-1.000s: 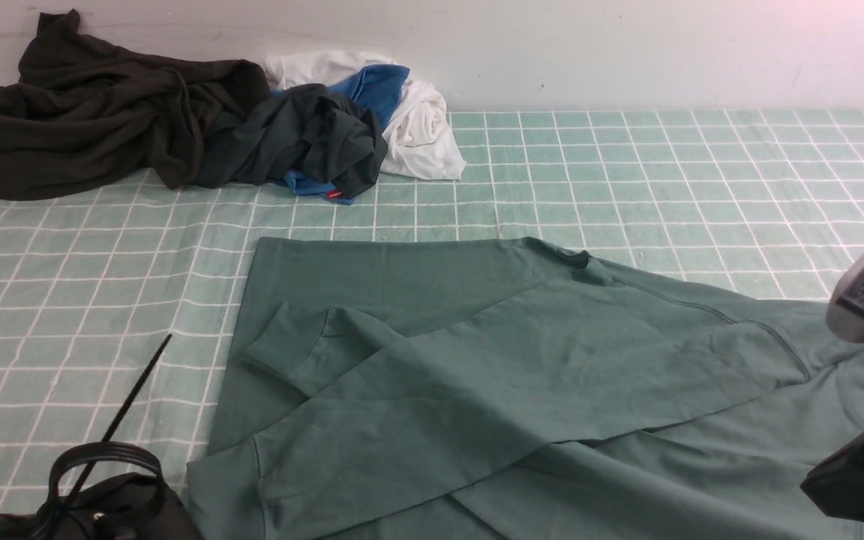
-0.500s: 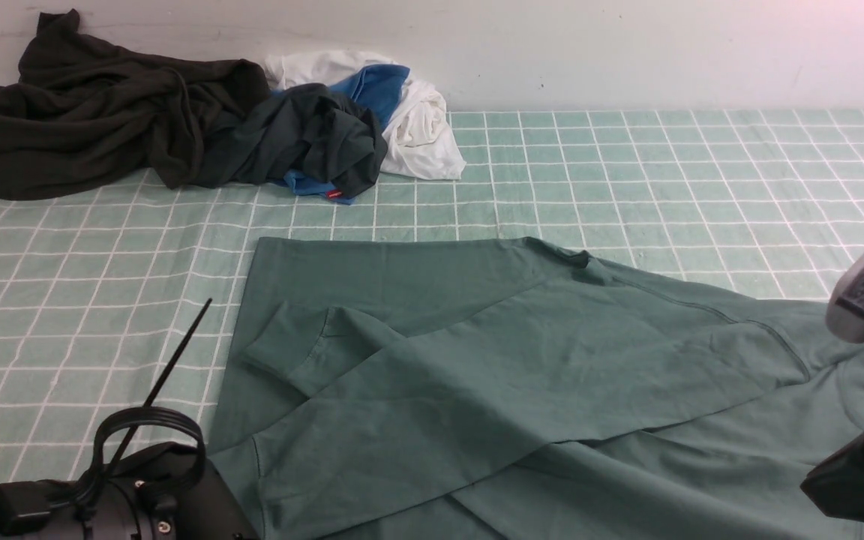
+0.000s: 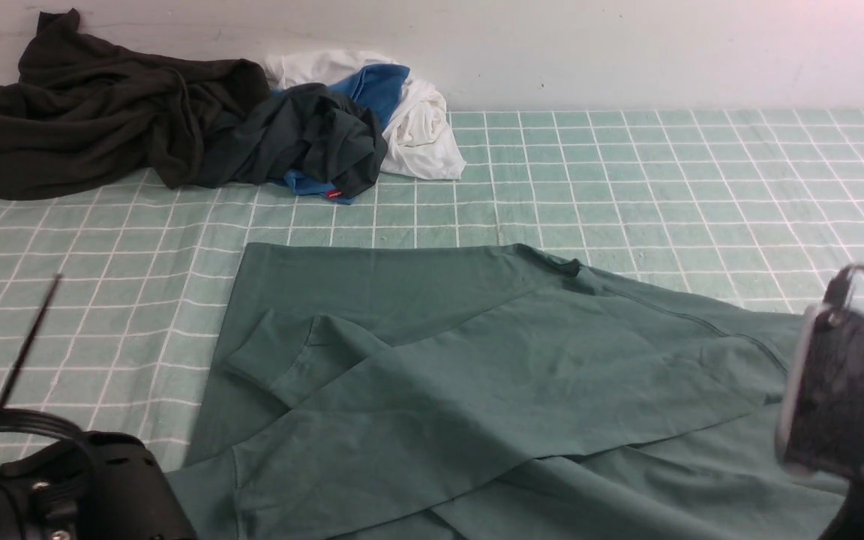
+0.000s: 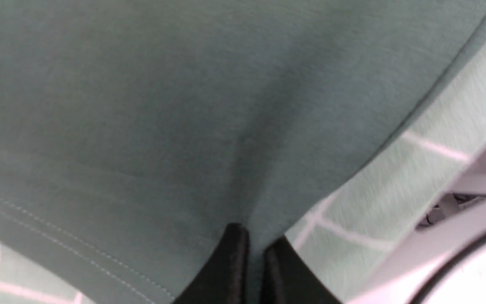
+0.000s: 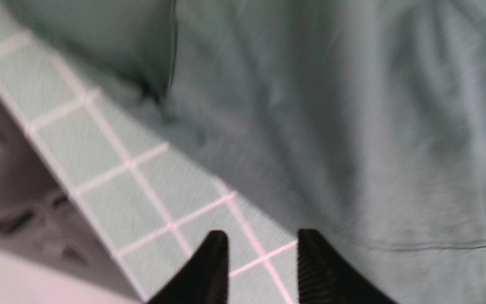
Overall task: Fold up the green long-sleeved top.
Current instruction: Use both arms simultaneously to clamp the lower edge of the clothing fabric
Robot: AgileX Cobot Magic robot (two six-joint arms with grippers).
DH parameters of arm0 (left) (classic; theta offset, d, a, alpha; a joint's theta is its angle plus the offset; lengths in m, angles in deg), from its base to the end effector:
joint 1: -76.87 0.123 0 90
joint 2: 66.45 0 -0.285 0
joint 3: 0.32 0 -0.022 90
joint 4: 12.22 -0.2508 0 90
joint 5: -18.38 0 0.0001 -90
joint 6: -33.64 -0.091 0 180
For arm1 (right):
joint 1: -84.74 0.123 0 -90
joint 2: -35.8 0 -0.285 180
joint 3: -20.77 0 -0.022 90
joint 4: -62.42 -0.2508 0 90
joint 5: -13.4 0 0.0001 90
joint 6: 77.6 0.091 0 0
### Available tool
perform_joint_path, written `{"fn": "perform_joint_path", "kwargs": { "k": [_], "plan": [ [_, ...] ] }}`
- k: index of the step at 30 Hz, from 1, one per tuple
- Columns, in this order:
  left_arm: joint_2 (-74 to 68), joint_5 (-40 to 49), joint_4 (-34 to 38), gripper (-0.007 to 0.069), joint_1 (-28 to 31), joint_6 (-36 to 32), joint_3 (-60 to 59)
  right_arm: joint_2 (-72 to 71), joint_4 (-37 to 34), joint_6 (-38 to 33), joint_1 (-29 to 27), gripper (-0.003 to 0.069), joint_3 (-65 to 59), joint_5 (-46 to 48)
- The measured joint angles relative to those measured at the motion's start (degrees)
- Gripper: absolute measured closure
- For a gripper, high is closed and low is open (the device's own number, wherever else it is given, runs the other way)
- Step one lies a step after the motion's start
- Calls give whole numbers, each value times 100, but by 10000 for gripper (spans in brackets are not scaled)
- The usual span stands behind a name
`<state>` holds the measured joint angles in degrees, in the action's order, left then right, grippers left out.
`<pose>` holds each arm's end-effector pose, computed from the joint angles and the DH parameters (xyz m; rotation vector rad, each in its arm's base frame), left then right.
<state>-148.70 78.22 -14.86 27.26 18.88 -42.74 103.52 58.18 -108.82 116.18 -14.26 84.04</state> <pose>0.1150 -0.1295 0.1902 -1.6709 -2.5835 -0.0934 0.1262 0.0846 0.2627 -1.5461 2.5995 0.1081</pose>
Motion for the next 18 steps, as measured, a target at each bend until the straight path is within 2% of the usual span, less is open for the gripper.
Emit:
{"fn": "perform_joint_path", "kwargs": {
  "k": [2,3,4,7,8,9,12,18],
  "plan": [
    [194,123,0,618,0,0,0,14,6,-498,0,337,-469,-200],
    [208,123,0,618,0,0,0,15,6,-543,0,337,-469,-231],
    [274,159,0,618,0,0,0,28,63,-816,0,287,-777,-488],
    [303,185,0,618,0,0,0,60,423,-1119,0,233,-1458,-1284],
    [303,185,0,618,0,0,0,60,423,-1120,0,232,-1493,-1284],
    [303,185,0,618,0,0,0,60,742,-1139,0,225,-1745,-1712],
    [303,185,0,618,0,0,0,86,1396,-944,0,220,-2023,-2277],
    [303,154,0,618,0,0,0,463,2530,188,0,220,-2066,-2844]
  ]
}}
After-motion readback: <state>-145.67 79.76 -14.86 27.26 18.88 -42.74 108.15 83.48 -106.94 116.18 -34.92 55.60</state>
